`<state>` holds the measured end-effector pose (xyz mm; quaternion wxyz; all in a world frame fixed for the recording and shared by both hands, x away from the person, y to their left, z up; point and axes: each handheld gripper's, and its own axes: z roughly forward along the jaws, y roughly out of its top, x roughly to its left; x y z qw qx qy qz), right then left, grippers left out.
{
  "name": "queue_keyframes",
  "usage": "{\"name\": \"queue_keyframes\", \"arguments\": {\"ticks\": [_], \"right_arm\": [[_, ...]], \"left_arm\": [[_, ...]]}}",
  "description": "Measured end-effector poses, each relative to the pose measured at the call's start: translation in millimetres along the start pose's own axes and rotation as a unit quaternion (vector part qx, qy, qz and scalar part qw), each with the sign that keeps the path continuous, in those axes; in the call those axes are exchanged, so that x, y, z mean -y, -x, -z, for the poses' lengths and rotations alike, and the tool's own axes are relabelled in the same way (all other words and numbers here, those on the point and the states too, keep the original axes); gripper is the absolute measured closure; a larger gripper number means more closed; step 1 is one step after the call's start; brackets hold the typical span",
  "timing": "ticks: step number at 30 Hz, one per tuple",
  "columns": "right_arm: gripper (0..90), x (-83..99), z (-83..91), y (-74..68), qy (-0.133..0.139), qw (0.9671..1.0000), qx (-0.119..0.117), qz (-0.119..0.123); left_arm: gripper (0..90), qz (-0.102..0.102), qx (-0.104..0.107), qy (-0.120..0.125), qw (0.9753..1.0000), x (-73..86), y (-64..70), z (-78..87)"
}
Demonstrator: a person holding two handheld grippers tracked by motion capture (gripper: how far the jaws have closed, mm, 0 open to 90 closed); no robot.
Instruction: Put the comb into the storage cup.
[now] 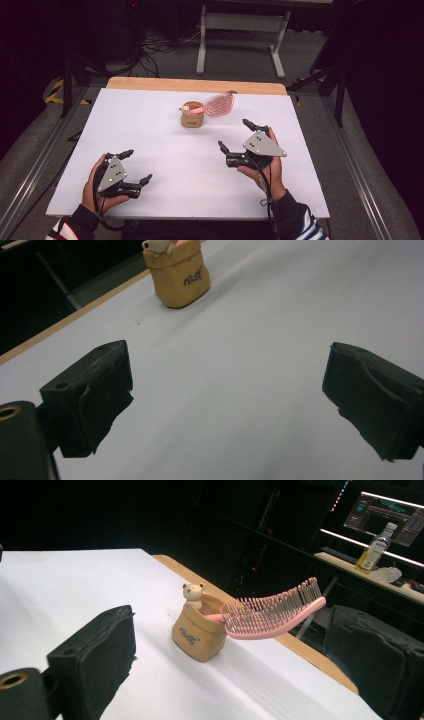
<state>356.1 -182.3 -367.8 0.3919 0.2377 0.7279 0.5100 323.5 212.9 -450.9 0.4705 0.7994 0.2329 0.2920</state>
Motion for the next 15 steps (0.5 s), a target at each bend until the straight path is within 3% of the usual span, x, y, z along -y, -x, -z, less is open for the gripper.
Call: {"name": "queue_keyframes", "arguments": {"ticks": [15], "right_arm": [[7.0, 3.9, 4.0, -5.6, -0.006, 0.9999, -0.007, 0.011]], "left_arm": [[6.9, -0.001, 0.003, -0.003, 1.0, 0.3, 0.6, -1.2]]}}
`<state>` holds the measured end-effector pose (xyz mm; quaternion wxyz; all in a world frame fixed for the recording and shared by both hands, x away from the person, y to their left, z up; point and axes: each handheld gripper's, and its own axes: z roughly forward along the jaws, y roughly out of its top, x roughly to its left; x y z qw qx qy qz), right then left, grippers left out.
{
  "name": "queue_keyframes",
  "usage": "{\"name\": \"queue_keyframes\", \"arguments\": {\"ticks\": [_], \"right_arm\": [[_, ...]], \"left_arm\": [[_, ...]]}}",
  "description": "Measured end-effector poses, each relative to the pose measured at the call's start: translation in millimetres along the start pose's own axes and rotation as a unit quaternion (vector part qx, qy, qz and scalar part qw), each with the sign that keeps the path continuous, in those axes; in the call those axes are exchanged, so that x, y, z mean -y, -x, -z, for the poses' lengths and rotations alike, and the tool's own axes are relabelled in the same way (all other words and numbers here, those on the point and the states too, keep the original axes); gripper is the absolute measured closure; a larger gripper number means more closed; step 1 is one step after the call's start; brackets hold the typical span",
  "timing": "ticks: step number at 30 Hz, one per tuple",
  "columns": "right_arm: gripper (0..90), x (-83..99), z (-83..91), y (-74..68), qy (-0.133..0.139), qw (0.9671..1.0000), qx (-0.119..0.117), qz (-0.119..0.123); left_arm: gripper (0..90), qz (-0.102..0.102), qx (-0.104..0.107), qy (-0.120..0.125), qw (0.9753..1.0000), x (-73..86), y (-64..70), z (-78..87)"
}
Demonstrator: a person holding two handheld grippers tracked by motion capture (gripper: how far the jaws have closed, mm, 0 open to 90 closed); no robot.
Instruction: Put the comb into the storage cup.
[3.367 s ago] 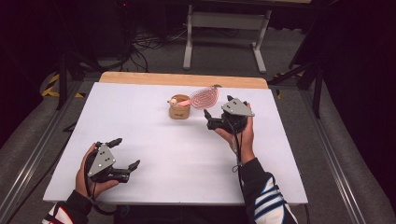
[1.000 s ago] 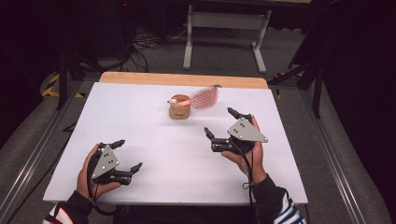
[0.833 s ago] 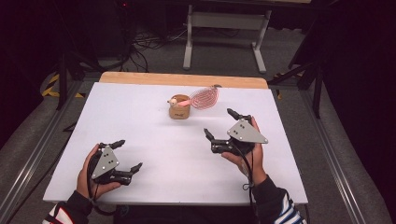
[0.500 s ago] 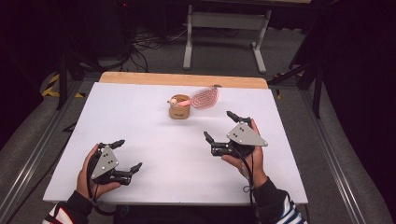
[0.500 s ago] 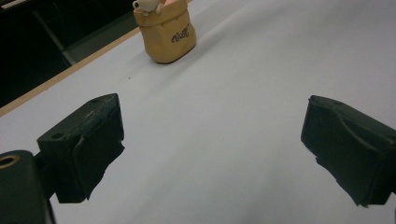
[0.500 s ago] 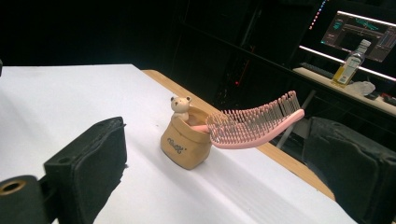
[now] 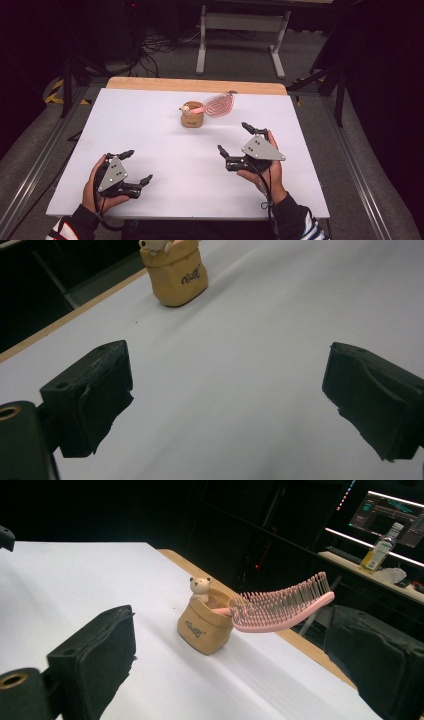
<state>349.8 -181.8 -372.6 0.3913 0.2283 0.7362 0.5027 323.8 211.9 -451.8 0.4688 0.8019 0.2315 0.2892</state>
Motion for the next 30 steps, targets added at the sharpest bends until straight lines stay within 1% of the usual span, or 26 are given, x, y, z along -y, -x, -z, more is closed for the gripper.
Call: {"name": "queue_keyframes", "arguments": {"ticks": [20, 30], "right_arm": [[7.1, 6.6, 9.6, -3.0, -0.008, 0.9999, -0.001, 0.009], [7.1, 10.2, 14.1, -5.6, -0.013, 0.9998, -0.006, 0.013]], "left_arm": [[6.9, -0.002, 0.001, -0.003, 1.0, -0.1, 0.5, -0.7], [6.8, -0.002, 0.0, -0.003, 1.0, -0.2, 1.1, -0.9]]}}
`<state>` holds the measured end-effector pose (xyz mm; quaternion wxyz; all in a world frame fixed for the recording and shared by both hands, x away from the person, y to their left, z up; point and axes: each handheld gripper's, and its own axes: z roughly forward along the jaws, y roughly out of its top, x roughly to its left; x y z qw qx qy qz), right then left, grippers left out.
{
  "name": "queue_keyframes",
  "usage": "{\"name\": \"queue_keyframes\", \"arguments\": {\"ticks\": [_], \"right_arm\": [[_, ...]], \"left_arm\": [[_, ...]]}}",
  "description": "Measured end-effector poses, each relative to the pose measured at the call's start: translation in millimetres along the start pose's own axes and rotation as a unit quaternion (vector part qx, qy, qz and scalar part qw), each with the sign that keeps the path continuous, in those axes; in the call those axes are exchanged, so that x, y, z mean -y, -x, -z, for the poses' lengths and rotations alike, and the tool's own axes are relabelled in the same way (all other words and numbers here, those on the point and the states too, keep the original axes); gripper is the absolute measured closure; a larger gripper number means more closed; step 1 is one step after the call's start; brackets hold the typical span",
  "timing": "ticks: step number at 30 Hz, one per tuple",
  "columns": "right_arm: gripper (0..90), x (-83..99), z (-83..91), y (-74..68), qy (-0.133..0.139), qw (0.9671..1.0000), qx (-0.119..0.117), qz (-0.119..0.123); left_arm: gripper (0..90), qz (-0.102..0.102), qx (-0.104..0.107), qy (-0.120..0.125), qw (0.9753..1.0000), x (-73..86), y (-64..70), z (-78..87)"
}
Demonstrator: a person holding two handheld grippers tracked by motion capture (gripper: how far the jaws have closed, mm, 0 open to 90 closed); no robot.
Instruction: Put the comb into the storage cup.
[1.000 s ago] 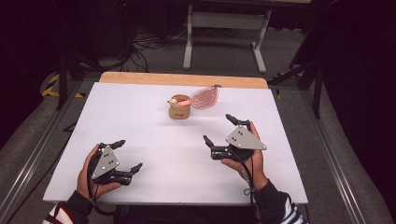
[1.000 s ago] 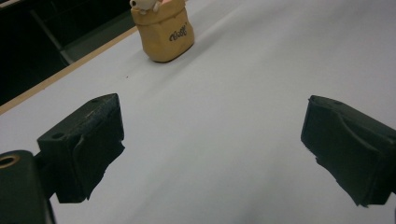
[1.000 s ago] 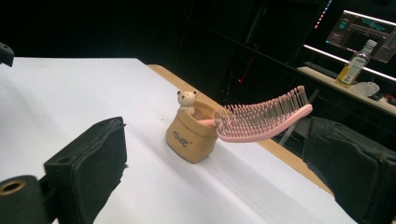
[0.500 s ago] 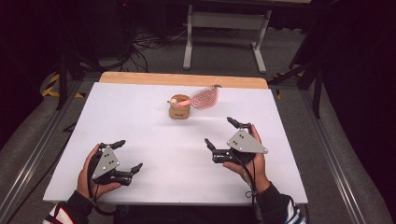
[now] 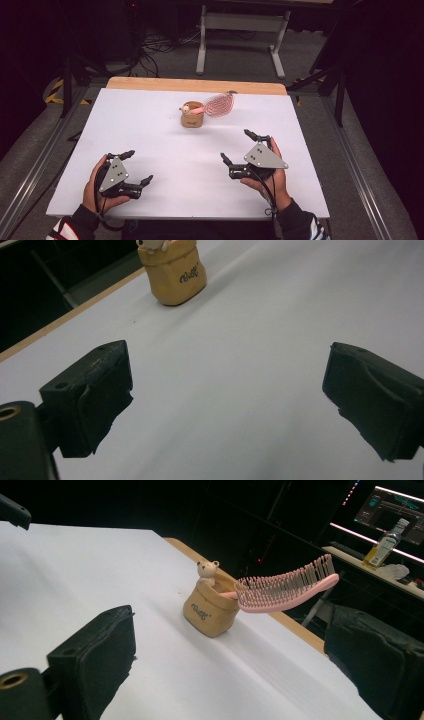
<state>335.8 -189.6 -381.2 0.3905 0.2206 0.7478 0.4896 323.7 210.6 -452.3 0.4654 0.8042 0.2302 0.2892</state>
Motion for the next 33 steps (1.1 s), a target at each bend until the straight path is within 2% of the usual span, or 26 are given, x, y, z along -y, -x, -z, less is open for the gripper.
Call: {"name": "queue_keyframes", "arguments": {"ticks": [10, 18, 21, 31, 33], "right_arm": [[7.0, 8.2, 3.2, -4.4, -0.013, 0.9999, -0.001, 0.01], [7.1, 15.4, 4.1, -6.3, -0.022, 0.9997, -0.01, 0.005], [7.0, 19.2, 4.1, -7.3, -0.027, 0.9995, -0.013, 0.011], [6.9, 35.2, 6.9, -3.5, -0.027, 0.9993, -0.021, 0.016], [6.9, 38.0, 7.9, -1.4, -0.028, 0.9992, -0.027, 0.007]], "left_arm": [[6.9, -0.001, 0.0, -0.001, 1.0, 0.0, 0.5, -0.6], [6.8, -0.001, -0.001, 0.0, 1.0, 0.1, 0.4, -0.5], [6.8, -0.001, 0.001, 0.0, 1.0, 0.0, 0.7, -0.7], [6.9, -0.002, 0.002, -0.002, 1.0, 0.2, 1.1, -1.3], [6.9, -0.002, 0.001, -0.002, 1.0, 0.2, 1.3, -1.3]]}}
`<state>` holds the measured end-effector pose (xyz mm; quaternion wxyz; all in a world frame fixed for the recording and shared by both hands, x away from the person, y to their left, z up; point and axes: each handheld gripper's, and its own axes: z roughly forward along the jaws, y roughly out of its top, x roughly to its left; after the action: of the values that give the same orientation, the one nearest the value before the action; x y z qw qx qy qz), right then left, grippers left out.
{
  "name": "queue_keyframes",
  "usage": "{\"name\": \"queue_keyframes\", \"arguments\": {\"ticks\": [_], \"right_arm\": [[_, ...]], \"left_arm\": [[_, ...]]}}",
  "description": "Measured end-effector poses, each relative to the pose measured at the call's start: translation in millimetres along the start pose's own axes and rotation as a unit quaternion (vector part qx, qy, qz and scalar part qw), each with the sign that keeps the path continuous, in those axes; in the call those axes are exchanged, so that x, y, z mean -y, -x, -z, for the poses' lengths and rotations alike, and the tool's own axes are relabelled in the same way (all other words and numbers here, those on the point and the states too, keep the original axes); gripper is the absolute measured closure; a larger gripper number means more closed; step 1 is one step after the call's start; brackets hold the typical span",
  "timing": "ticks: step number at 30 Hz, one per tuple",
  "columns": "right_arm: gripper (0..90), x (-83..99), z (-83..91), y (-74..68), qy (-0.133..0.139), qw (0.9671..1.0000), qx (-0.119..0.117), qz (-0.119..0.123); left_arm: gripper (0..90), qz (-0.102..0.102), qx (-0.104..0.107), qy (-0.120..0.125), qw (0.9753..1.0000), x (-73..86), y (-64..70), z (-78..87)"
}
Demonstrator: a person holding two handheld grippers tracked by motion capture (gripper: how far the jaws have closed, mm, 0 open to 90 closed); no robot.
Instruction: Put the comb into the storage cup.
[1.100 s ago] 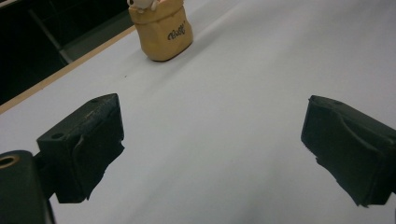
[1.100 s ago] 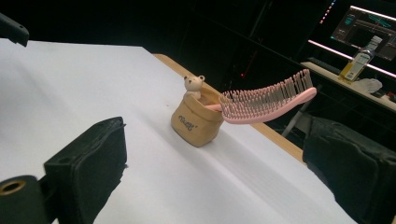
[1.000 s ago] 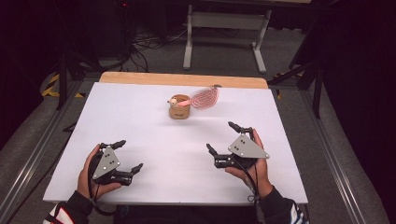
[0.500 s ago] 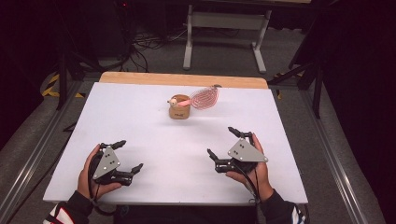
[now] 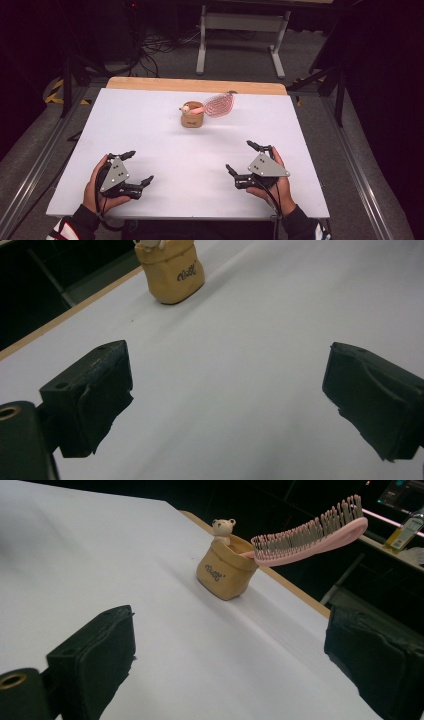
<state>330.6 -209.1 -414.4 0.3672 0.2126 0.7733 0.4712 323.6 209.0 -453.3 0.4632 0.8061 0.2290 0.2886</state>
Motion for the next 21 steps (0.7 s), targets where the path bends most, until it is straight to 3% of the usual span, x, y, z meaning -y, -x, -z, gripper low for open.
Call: {"name": "queue_keyframes", "arguments": {"ticks": [21], "right_arm": [[5.8, 23.1, 14.9, 6.3, -0.012, 0.9999, 0.011, -0.004]], "left_arm": [[6.9, 0.0, 0.007, 0.0, 1.0, 0.2, -0.5, -1.5]]}}
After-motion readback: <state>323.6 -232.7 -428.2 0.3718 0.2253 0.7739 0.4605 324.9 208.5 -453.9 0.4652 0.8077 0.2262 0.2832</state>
